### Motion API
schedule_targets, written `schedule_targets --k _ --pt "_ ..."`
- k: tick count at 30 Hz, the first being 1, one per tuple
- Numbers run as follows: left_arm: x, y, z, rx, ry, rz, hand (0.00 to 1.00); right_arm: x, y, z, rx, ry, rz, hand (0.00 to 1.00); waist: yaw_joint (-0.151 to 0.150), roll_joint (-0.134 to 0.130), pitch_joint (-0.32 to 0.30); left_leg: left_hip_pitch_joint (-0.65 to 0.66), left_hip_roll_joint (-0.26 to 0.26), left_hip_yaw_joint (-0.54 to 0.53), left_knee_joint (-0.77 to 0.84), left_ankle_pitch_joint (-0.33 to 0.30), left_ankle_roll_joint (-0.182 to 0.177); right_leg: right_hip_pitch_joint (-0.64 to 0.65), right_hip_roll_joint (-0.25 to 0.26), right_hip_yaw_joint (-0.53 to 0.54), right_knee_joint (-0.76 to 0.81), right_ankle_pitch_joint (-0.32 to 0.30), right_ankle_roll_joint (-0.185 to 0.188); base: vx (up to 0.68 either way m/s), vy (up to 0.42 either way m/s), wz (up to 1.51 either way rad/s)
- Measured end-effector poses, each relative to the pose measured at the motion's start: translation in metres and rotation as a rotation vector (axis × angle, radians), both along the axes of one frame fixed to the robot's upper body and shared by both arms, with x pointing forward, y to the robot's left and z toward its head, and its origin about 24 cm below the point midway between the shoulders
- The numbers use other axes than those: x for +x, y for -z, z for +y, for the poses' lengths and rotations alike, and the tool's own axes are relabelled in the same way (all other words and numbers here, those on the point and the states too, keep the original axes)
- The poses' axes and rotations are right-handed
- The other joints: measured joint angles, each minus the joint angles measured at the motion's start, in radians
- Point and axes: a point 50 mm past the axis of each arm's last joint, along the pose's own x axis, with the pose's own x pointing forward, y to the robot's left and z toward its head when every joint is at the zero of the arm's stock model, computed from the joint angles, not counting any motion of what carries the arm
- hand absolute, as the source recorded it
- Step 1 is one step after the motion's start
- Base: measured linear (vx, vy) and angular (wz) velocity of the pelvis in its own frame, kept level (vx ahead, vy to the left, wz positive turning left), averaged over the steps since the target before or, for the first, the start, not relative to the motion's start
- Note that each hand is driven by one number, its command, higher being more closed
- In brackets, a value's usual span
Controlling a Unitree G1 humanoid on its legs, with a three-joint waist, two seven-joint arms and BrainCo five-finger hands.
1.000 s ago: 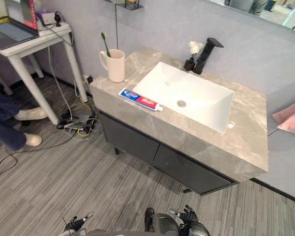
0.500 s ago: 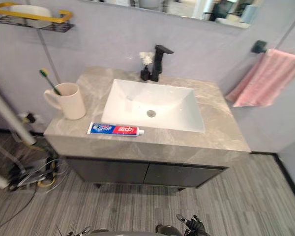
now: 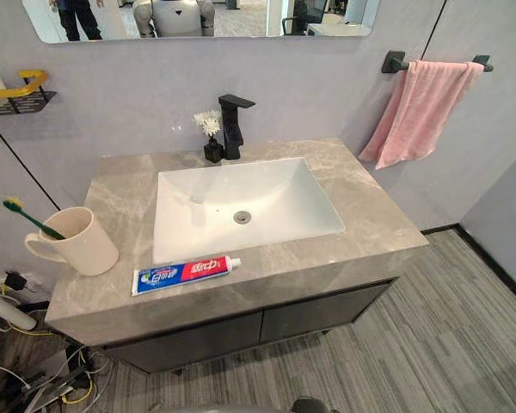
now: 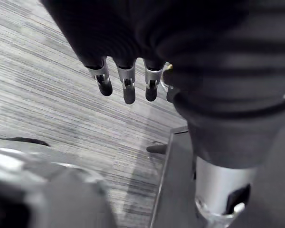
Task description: Organize washtable
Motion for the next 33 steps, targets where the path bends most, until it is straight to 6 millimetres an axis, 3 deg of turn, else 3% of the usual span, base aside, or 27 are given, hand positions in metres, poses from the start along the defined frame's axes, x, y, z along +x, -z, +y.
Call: schedule_targets --k 1,2,4,5,8,11,14,17,19,21,22,25,29,33 --pt "0.0 0.0 -0.003 -0.004 0.005 0.001 0.0 0.003 0.0 -0.002 -0.006 -0.013 0.001 0.0 0.0 0.017 0.003 -0.031 0.015 -0.024 -0.081 0.001 -0.027 0.022 -0.004 -0.008 -0.017 0.006 0.011 0.13 0.147 0.27" --pt "-0.007 0.002 -0.011 -0.024 -0.003 0.017 0.0 0.006 -0.001 -0.007 -0.02 -0.032 -0.001 0.0 -0.001 0.045 0.007 -0.062 0.058 -0.053 -0.142 0.033 -0.049 0.026 0.009 -0.028 0.002 -0.003 0.047 0.09 0.141 0.16" --pt "-0.014 0.002 -0.011 -0.028 -0.02 0.035 0.0 0.018 -0.002 -0.005 -0.026 -0.095 -0.02 0.0 -0.002 0.044 -0.001 -0.071 0.048 -0.051 -0.093 0.027 -0.041 0.021 -0.008 -0.022 0.004 -0.006 0.073 0.04 0.168 0.0" --pt "-0.014 0.002 -0.008 -0.021 -0.015 0.035 0.0 0.023 -0.002 -0.003 -0.021 -0.098 -0.032 0.0 -0.001 0.027 -0.003 -0.077 0.05 -0.05 -0.08 0.026 -0.038 0.021 -0.009 -0.021 -0.006 0.003 0.083 0.01 0.162 -0.08" --pt "-0.005 0.0 0.001 0.007 0.034 0.027 0.0 0.03 -0.001 0.006 0.002 -0.096 -0.047 0.0 -0.007 0.009 -0.01 -0.093 0.063 -0.055 -0.068 0.025 -0.037 0.041 0.001 -0.025 -0.085 0.046 0.116 -0.02 0.066 -0.17" --pt "0.016 -0.001 0.002 0.019 0.102 -0.005 0.0 0.024 -0.001 0.004 -0.002 -0.086 -0.035 0.0 -0.013 0.025 -0.025 -0.083 0.06 -0.057 -0.122 0.025 -0.037 0.052 0.012 -0.026 -0.167 0.102 0.136 -0.05 0.043 -0.19" --pt "0.03 -0.002 0.002 0.027 0.165 -0.025 0.0 0.02 -0.001 -0.002 -0.015 -0.087 -0.025 0.0 -0.024 0.044 -0.032 -0.074 0.053 -0.048 -0.16 0.028 -0.033 0.053 0.017 -0.022 -0.226 0.144 0.141 -0.11 0.027 -0.29" --pt "0.029 -0.001 0.0 0.023 0.176 -0.023 0.0 0.02 -0.002 -0.003 -0.018 -0.097 -0.022 0.0 -0.037 0.048 -0.036 -0.072 0.055 -0.024 -0.166 0.029 -0.031 0.052 0.02 -0.012 -0.262 0.159 0.154 -0.13 -0.001 -0.34" --pt "0.031 -0.001 -0.004 0.014 0.176 -0.028 0.0 0.009 -0.001 -0.004 -0.019 -0.119 0.009 0.0 -0.037 0.047 -0.035 -0.071 0.061 -0.018 -0.171 0.03 -0.035 0.052 0.031 -0.001 -0.271 0.163 0.143 -0.15 -0.027 -0.19" --pt "0.029 0.0 -0.005 0.011 0.175 -0.024 0.0 0.005 -0.001 -0.003 -0.017 -0.114 0.019 0.0 -0.038 0.047 -0.04 -0.068 0.066 -0.016 -0.173 0.03 -0.044 0.053 0.035 -0.001 -0.272 0.167 0.136 -0.09 -0.019 -0.06" --pt "0.017 0.001 -0.006 0.0 0.11 -0.002 0.0 -0.009 0.001 0.0 -0.001 -0.089 0.045 0.0 -0.035 0.045 -0.048 0.051 0.048 -0.004 -0.308 0.062 -0.052 0.128 0.049 -0.023 -0.324 0.159 0.12 -0.03 -0.004 -0.04" --pt "0.017 0.001 -0.006 0.0 0.11 -0.002 0.0 -0.009 0.001 0.0 -0.001 -0.089 0.044 0.0 -0.034 0.045 -0.048 0.051 0.048 -0.004 -0.308 0.062 -0.052 0.129 0.048 -0.023 -0.324 0.159 0.12 0.0 0.0 0.0" --pt "0.016 0.001 -0.007 0.003 0.107 -0.005 0.0 -0.007 0.001 0.002 0.002 -0.091 0.04 0.0 -0.027 0.036 -0.046 0.05 0.021 -0.045 -0.343 0.081 -0.05 0.143 0.028 -0.066 -0.333 0.154 0.125 0.0 -0.001 0.27" --pt "0.014 -0.001 -0.006 0.024 0.104 -0.017 0.0 -0.006 0.002 0.005 0.007 -0.116 0.04 0.0 0.007 0.024 -0.048 0.041 -0.01 -0.076 -0.421 0.128 -0.05 0.143 0.012 -0.111 -0.375 0.164 0.133 0.02 -0.017 0.31"
